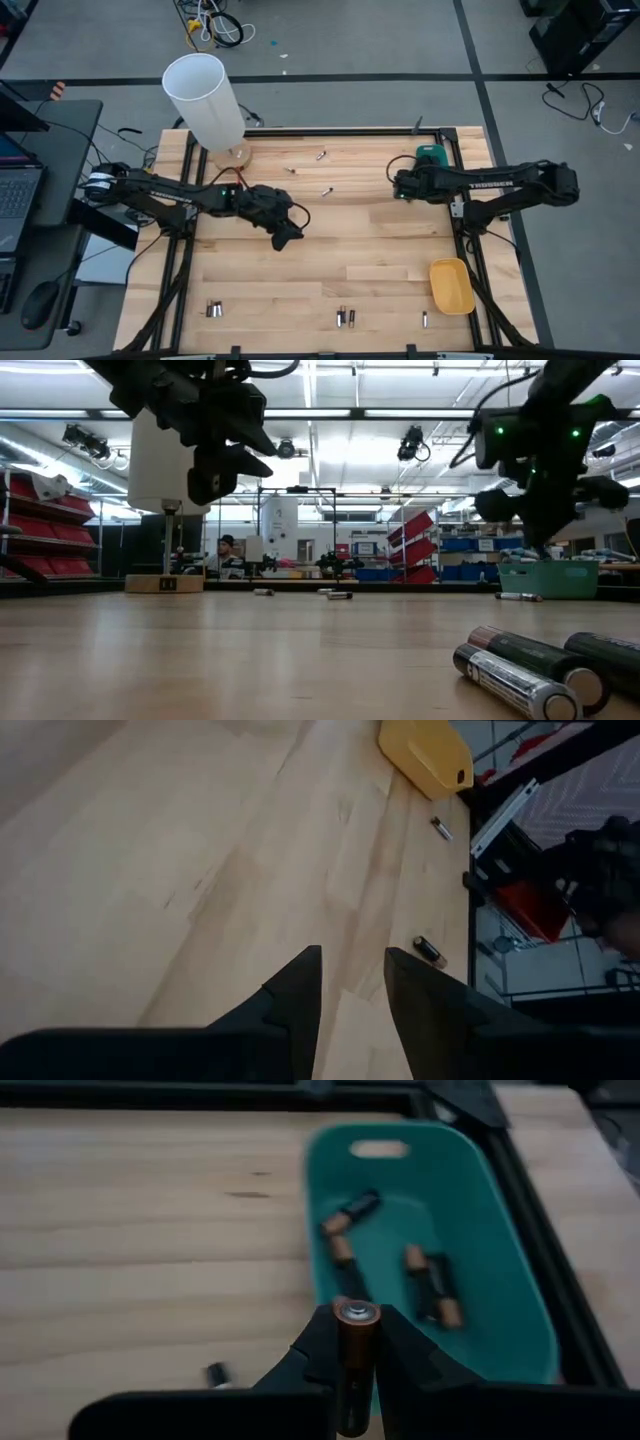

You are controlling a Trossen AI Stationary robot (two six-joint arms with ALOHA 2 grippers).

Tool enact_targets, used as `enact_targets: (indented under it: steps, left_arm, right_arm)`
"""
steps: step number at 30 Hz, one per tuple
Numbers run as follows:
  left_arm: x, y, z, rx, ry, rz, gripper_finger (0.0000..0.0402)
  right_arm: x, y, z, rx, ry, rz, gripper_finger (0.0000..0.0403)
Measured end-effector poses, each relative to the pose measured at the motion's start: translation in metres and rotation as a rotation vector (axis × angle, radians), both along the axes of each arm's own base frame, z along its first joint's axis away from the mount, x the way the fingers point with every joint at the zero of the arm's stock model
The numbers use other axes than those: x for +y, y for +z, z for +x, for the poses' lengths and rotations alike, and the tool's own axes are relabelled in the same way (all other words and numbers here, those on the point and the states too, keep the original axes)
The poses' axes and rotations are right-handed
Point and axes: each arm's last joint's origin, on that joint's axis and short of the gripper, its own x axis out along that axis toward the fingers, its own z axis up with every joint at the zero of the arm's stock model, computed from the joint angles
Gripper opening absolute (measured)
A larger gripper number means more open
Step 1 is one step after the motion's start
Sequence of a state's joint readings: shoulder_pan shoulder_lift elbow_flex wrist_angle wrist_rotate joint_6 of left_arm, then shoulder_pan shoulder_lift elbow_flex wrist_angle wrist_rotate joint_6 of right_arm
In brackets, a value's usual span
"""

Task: Sort batteries
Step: Put the black battery into the blue bin

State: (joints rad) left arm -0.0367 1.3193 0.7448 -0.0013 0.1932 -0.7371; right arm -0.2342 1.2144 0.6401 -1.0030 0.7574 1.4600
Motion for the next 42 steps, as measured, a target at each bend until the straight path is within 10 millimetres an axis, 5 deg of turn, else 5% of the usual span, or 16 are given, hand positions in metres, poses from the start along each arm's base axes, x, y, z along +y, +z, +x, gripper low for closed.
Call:
enact_targets:
  steps: [21, 31, 37, 42]
  left_arm:
    - [-0.011, -0.002, -0.002, 0.037, -0.034, -0.030, 0.0127]
    - [-0.010, -0.005, -0.004, 0.067, -0.040, -0.025, 0.0127]
    - [-0.012, -0.009, -0.008, 0.119, -0.107, -0.014, 0.0127]
    - [-0.014, -0.012, -0.012, 0.155, -0.218, -0.035, 0.0116]
  right_arm:
    - [-0.019, 0.012, -0.013, 0.060, -0.067, -0.093, 0.0040]
    - [-0.034, 0.011, -0.020, 0.048, -0.159, -0.041, 0.0114]
    - [-0.033, 0.011, -0.017, -0.004, -0.125, 0.031, 0.0126]
    - [-0.028, 0.014, 0.000, -0.128, 0.069, 0.120, 0.0125]
